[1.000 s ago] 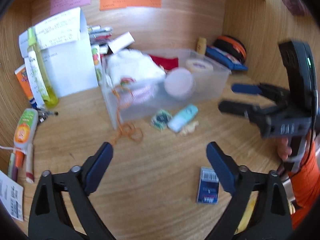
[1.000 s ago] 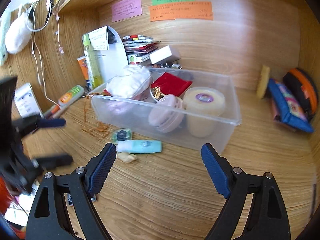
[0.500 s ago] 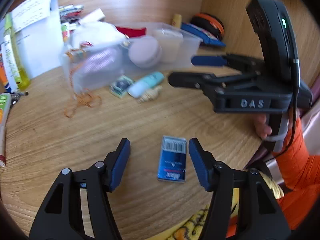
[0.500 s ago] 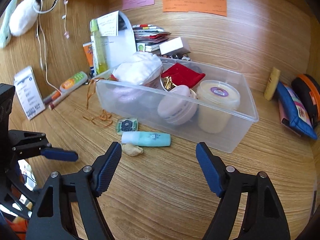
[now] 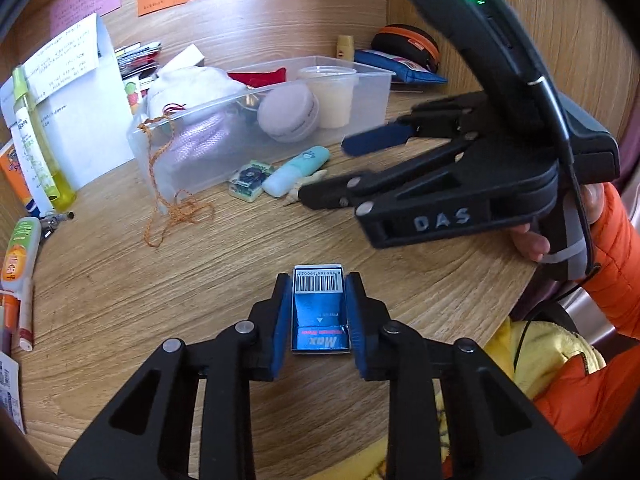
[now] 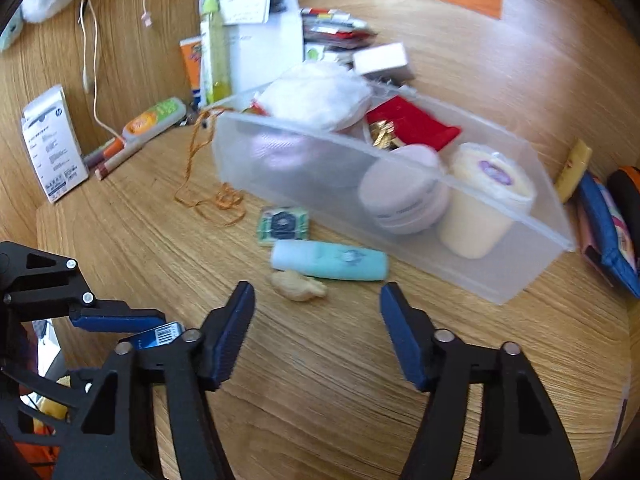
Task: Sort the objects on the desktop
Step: 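Hold the blue Max box in the left gripper while the right grasps the small beige shell, then carry the blue Max box and beige shell over the clear box with both grippers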
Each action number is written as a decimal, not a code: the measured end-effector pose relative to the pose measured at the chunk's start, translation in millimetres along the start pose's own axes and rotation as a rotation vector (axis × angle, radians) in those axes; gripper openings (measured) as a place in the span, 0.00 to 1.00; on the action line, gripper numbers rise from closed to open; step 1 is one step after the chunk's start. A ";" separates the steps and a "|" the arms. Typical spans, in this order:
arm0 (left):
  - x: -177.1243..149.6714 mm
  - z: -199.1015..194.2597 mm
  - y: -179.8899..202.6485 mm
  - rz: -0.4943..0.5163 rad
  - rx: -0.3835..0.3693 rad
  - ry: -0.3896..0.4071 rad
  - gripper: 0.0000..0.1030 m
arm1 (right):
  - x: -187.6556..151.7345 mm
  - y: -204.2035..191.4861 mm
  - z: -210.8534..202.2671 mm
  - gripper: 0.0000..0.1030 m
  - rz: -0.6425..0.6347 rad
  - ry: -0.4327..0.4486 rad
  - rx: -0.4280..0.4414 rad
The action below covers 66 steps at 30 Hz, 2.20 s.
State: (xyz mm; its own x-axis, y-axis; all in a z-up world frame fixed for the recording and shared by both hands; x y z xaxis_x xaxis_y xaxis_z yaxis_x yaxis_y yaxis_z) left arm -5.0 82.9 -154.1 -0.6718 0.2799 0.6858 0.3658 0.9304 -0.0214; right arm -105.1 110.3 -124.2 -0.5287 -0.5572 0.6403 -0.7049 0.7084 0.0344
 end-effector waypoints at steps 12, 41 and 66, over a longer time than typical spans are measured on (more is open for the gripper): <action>13.3 -13.9 -40.7 -0.129 0.003 0.066 0.26 | 4.9 -5.2 13.4 0.30 0.025 -0.044 0.015; 108.1 -12.9 -45.0 -0.142 0.018 0.179 0.26 | 30.0 73.3 -73.1 0.26 0.149 0.200 -0.035; 213.4 28.4 -59.3 -0.166 -0.026 0.225 0.26 | 111.0 138.3 -51.8 0.26 0.176 0.205 -0.118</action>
State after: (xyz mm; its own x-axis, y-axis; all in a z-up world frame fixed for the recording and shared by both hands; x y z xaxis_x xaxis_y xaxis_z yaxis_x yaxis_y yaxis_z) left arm -188.4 94.1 -27.1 -0.5649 0.0622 0.8228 0.2812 0.9520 0.1211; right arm -236.8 168.9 -8.5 -0.5230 -0.3307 0.7855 -0.5446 0.8386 -0.0096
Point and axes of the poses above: each gripper's, at about its wrist camera, not at the fingertips, and z roughly the way its jaws point, y to its right, x to its top, the point moved 8 cm from there along z, roughly the way its jaws point, and after that the axes turned 2 degrees about -y, right-handed, at the moved point
